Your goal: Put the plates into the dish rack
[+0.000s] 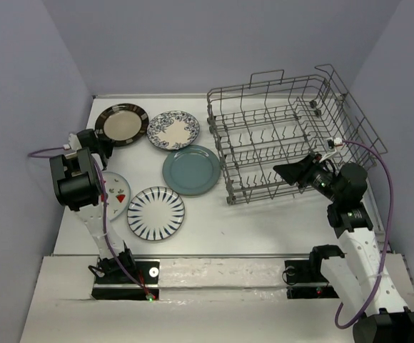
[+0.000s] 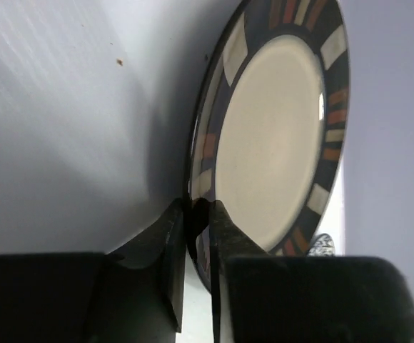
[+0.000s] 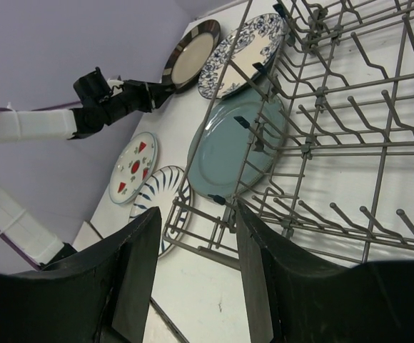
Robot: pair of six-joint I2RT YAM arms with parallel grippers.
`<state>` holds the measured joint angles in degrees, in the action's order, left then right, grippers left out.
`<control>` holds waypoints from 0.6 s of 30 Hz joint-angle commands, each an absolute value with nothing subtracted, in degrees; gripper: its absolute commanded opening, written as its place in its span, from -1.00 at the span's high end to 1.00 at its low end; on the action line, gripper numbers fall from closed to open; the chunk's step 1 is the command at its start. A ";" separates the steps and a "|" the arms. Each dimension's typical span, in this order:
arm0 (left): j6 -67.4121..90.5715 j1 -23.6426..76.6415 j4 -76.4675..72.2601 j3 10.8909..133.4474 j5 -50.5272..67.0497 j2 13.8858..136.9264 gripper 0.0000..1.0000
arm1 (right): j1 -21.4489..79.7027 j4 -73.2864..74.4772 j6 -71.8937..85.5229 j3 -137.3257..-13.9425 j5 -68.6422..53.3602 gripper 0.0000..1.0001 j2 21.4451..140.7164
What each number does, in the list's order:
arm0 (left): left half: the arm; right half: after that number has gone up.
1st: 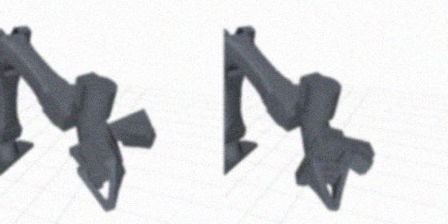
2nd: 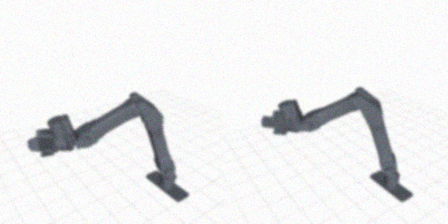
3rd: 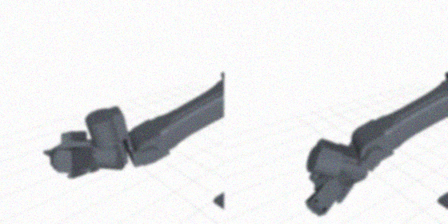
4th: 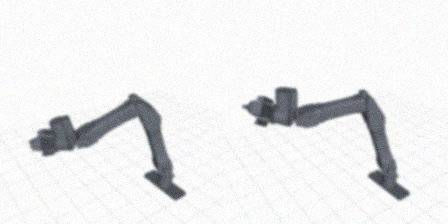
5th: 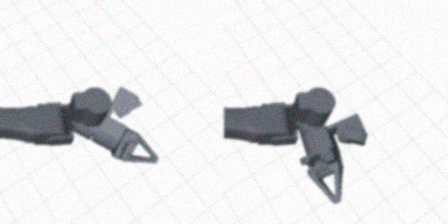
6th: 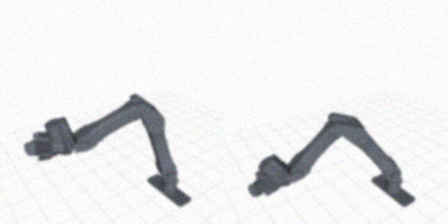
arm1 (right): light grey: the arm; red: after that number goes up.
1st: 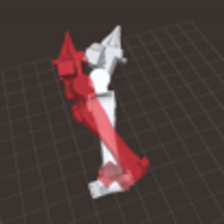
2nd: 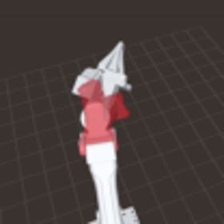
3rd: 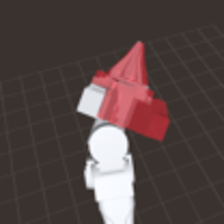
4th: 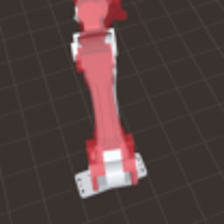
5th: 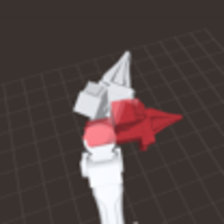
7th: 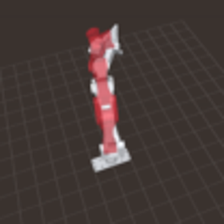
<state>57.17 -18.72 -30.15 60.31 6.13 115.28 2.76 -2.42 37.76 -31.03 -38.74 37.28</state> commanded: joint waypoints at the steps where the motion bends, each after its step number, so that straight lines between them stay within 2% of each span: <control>1: 60.21 -18.81 -39.37 56.96 7.12 114.26 0.82 | 3.25 -5.98 38.49 -33.92 -38.67 -0.03 38.49; 2: 60.03 -18.90 -40.07 56.08 6.86 113.47 0.89 | 3.25 -5.98 38.67 -34.01 -38.67 -0.02 38.41; 11: 57.48 -18.90 -46.58 49.66 3.60 101.26 0.89 | 3.25 -6.06 40.17 -34.89 -39.72 -0.02 38.40; 18: 54.85 -18.81 -47.55 47.03 3.87 86.78 0.89 | 3.25 -7.56 40.17 -37.26 -43.24 -0.15 43.85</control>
